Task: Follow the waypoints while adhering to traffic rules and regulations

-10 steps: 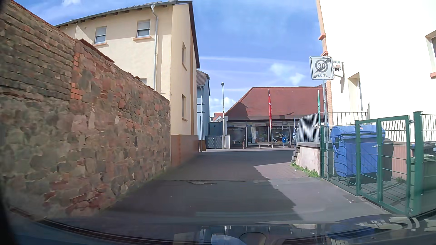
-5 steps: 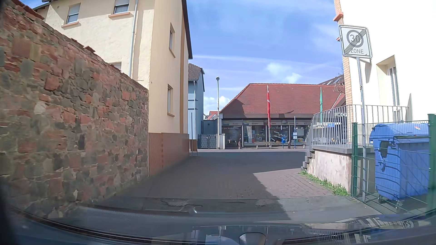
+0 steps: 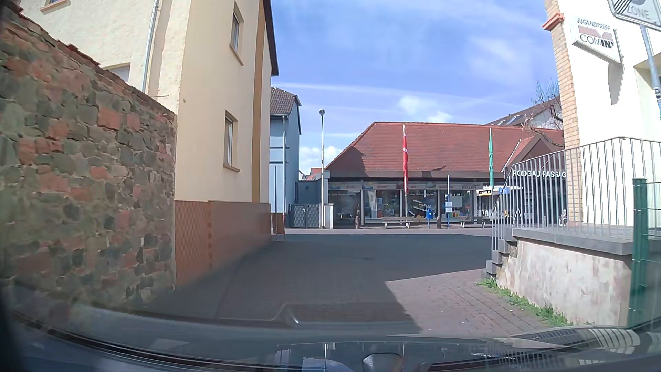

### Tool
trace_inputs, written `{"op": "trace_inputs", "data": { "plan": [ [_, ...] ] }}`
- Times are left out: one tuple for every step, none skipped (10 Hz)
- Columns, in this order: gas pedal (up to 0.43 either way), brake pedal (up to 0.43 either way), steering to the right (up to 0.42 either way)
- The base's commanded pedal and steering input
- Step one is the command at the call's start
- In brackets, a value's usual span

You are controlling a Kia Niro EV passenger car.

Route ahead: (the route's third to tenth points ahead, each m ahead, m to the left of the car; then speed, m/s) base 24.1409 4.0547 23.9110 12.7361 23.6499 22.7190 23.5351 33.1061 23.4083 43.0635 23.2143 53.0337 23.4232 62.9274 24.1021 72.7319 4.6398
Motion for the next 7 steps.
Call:
{"op": "trace_inputs", "data": {
  "plan": [
    [0.02, 0.0, 0.032],
    [0.008, 0.0, 0.035],
    [0.008, 0.0, 0.04],
    [0.0, 0.0, 0.043],
    [0.0, 0.0, 0.046],
    [0.0, 0.0, 0.051],
    [0.0, 0.0, 0.06]
  ]
}}
